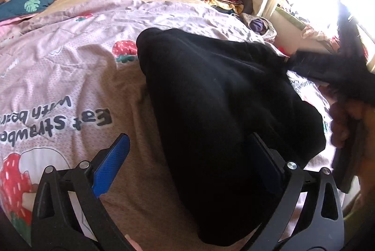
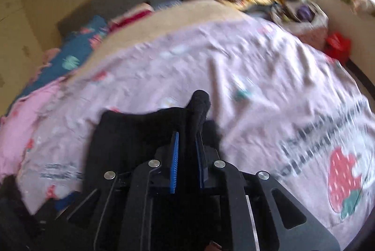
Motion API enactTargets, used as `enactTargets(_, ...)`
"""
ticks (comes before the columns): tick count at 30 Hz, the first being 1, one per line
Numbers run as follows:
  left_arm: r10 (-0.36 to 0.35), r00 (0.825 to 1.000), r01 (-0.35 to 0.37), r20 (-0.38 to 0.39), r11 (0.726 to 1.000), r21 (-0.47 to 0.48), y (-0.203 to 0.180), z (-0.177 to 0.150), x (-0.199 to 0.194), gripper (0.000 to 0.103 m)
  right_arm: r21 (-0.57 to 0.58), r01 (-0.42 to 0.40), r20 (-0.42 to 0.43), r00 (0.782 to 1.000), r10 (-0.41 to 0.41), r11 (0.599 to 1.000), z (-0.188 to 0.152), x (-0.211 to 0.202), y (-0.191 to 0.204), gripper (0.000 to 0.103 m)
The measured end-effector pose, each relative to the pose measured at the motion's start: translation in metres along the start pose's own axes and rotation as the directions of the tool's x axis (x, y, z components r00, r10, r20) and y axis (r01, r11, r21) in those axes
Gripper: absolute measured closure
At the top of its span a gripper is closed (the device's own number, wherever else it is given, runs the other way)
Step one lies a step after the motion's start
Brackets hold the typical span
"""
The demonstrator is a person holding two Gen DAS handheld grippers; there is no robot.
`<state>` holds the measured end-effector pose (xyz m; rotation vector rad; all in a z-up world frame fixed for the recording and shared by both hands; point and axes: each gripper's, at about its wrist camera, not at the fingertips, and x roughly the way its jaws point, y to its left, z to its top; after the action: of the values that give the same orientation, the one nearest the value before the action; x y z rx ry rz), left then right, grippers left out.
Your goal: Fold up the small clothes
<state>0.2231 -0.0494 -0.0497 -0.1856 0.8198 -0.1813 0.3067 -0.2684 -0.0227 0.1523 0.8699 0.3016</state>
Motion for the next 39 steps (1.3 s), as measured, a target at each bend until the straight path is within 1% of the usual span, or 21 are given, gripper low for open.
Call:
enactTargets(3,-0.004,1.0,0.004,-0.008,1.0,0.012,-0.004,-0.002,0.002,0.01,0.041,0.005,-0.016,1.0,-0.004,0.999,-0.015,0.01,-0.017,0.091)
enactTargets(6,0.001,1.0,0.0,-0.01,1.0,0.016,-0.007,-0.003,0.003,0.01,0.023,0.037,-0.009,0.999,-0.037,0.999,-0.023,0.013,-0.016,0.09)
enactTargets(8,0.005,1.0,-0.005,-0.01,1.0,0.015,-0.007,-0.003,0.002,0.01,0.016,0.067,0.003,0.998,-0.068,0.998,-0.025,0.011,-0.013,0.085)
enactTargets(9,0.006,1.0,-0.006,-0.009,1.0,0.014,-0.007,-0.003,0.003,0.01,0.018,0.076,0.009,0.997,-0.077,0.997,-0.026,0.008,-0.014,0.082)
enactTargets(10,0.009,1.0,-0.009,-0.009,1.0,0.014,-0.007,-0.004,0.002,0.01,0.022,0.079,0.018,0.997,-0.079,0.997,-0.027,0.004,-0.014,0.071)
enactTargets(11,0.013,1.0,-0.013,-0.008,1.0,0.012,-0.006,-0.004,0.002,0.01,0.028,0.077,0.032,0.996,-0.078,0.997,-0.03,-0.003,-0.016,0.066)
enactTargets(13,0.016,1.0,-0.016,-0.007,1.0,0.012,-0.007,-0.005,0.002,0.01,0.04,0.064,0.044,0.997,-0.065,0.997,-0.035,-0.013,-0.019,0.065)
enactTargets(16,0.018,1.0,-0.018,-0.006,1.0,0.012,-0.007,-0.005,0.0,0.01,0.069,0.028,0.084,0.996,-0.034,0.997,-0.048,-0.039,-0.026,0.053)
enactTargets(18,0.018,1.0,-0.018,-0.004,1.0,0.012,-0.007,-0.007,-0.001,0.01,0.078,-0.004,0.107,0.994,-0.005,0.997,-0.056,-0.056,-0.028,0.05)
enactTargets(20,0.017,1.0,-0.017,-0.004,1.0,0.011,-0.007,-0.008,-0.004,0.01,0.086,-0.038,0.129,0.991,0.027,0.996,-0.065,-0.073,-0.029,0.045)
enactTargets(23,0.013,1.0,-0.013,-0.006,1.0,0.008,-0.007,-0.01,-0.006,0.01,0.092,-0.11,0.162,0.982,0.094,0.99,-0.082,-0.096,-0.03,0.04)
enactTargets(25,0.005,1.0,-0.005,-0.009,1.0,0.003,-0.007,-0.013,-0.009,0.01,0.11,-0.144,0.167,0.978,0.125,0.983,-0.091,-0.103,-0.031,0.037)
enactTargets(26,-0.001,1.0,0.001,-0.013,1.0,-0.001,-0.008,-0.014,-0.01,0.01,0.119,-0.158,0.161,0.977,0.138,0.98,-0.095,-0.104,-0.031,0.034)
enactTargets(27,-0.016,1.0,0.015,-0.022,1.0,-0.009,-0.008,-0.015,-0.01,0.01,0.133,-0.175,0.151,0.976,0.155,0.975,-0.098,-0.103,-0.033,0.031)
enactTargets(28,-0.046,0.998,0.045,-0.037,0.999,-0.024,-0.008,-0.017,-0.009,0.01,0.148,-0.172,0.135,0.979,0.152,0.974,-0.1,-0.1,-0.033,0.028)
enactTargets(30,-0.096,0.993,0.092,-0.07,0.994,-0.056,-0.007,-0.02,-0.004,0.01,0.176,-0.162,0.116,0.983,0.143,0.971,-0.103,-0.094,-0.038,0.027)
enactTargets(32,-0.105,0.991,0.099,-0.087,0.993,-0.072,-0.007,-0.024,-0.002,0.01,0.216,-0.203,0.11,0.977,0.183,0.955,-0.106,-0.089,-0.041,0.027)
enactTargets(33,-0.1,0.992,0.094,-0.08,0.993,-0.072,-0.008,-0.026,-0.003,0.01,0.233,-0.234,0.103,0.971,0.215,0.944,-0.107,-0.085,-0.042,0.027)
enactTargets(35,-0.093,0.994,0.088,-0.063,0.993,-0.075,-0.008,-0.026,-0.007,0.01,0.241,-0.248,0.094,0.968,0.232,0.938,-0.109,-0.08,-0.042,0.027)
enactTargets(37,-0.087,0.996,0.084,-0.028,0.993,-0.082,-0.008,-0.024,-0.015,0.01,0.238,-0.263,0.098,0.964,0.246,0.935,-0.11,-0.079,-0.04,0.029)
enactTargets(39,-0.077,0.997,0.077,0.004,0.994,-0.083,-0.007,-0.022,-0.022,0.01,0.244,-0.289,0.109,0.957,0.27,0.926,-0.109,-0.079,-0.04,0.039)
